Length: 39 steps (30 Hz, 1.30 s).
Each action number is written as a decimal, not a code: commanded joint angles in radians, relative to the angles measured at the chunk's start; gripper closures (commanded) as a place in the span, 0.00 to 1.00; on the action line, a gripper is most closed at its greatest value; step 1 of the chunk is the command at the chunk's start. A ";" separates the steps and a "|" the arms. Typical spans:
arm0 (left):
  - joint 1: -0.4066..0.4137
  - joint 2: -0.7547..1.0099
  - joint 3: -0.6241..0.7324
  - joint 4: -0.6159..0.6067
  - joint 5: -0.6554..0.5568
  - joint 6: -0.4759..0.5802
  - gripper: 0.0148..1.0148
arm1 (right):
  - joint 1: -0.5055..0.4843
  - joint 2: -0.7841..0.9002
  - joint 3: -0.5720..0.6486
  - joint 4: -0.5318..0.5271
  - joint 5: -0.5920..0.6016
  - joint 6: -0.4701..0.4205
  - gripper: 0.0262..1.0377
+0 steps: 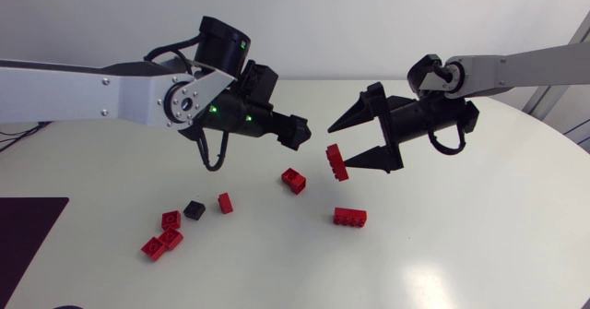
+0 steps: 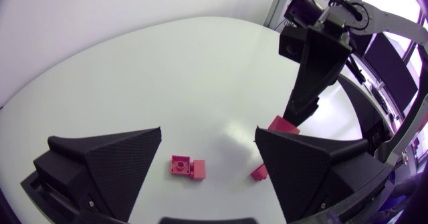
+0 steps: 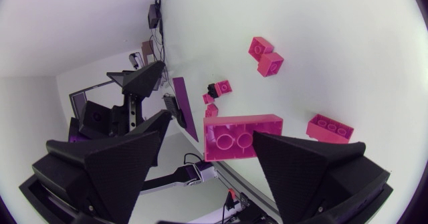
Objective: Sort duplo bricks by size, large to the right and small to the left
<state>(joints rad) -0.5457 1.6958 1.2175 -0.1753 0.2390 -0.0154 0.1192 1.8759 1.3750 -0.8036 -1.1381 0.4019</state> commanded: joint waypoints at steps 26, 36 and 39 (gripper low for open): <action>-0.051 -0.015 -0.036 0.057 0.083 -0.100 0.04 | 0.031 -0.014 0.062 -0.002 -0.115 -0.012 0.04; -0.071 0.034 -0.041 0.050 0.135 -0.092 0.04 | -0.004 -0.034 0.067 -0.008 -0.120 -0.012 0.04; -0.074 0.044 -0.041 0.050 0.135 -0.089 0.04 | -0.032 -0.038 0.067 -0.016 -0.120 -0.015 0.04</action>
<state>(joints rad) -0.6094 1.7008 1.2011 -0.1181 0.3641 -0.0914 0.1066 1.8748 1.4223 -0.8066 -1.2358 0.3996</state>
